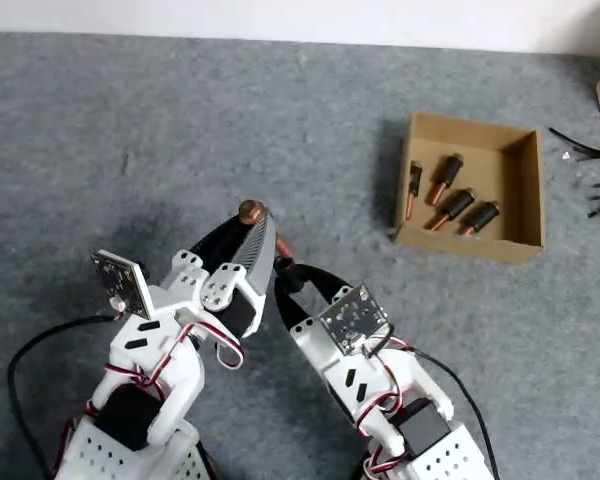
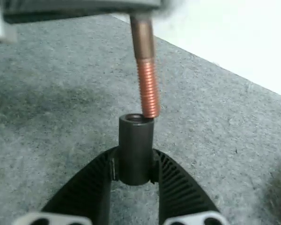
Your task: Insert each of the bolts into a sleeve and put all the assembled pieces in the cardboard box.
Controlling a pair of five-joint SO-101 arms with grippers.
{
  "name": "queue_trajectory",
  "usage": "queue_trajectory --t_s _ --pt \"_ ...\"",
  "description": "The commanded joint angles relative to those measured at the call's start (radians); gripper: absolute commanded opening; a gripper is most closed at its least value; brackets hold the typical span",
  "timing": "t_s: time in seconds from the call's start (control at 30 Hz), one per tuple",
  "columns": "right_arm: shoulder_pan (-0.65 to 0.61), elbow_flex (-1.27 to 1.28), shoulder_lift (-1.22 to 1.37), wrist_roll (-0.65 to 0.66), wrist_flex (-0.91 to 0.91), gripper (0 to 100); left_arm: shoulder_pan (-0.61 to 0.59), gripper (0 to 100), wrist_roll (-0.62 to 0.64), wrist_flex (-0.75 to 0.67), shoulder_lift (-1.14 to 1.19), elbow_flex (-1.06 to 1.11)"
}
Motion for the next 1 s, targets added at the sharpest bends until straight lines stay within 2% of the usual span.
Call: queue_trajectory --t_s 0.0,0.13,0.33,0.7,0.87,0.97 --pt "-0.005 0.042 -0.015 0.009 0.001 0.5 0.019 0 -0.002 -0.025 -0.005 -0.008" --pt "-0.005 0.042 -0.015 0.009 0.001 0.5 0.021 0 0.000 -0.009 -0.005 -0.008" --pt "0.053 0.042 -0.015 0.009 -0.002 0.5 0.021 0 0.000 0.103 -0.005 -0.033" --pt "0.062 0.044 -0.015 0.008 0.004 0.5 0.085 0 -0.002 0.110 -0.004 -0.022" --pt "0.064 0.035 -0.015 0.009 0.061 0.5 0.084 0 0.000 0.244 -0.004 -0.016" --pt "0.061 0.035 -0.015 0.009 0.085 0.5 0.124 0 0.000 0.316 -0.004 0.045"
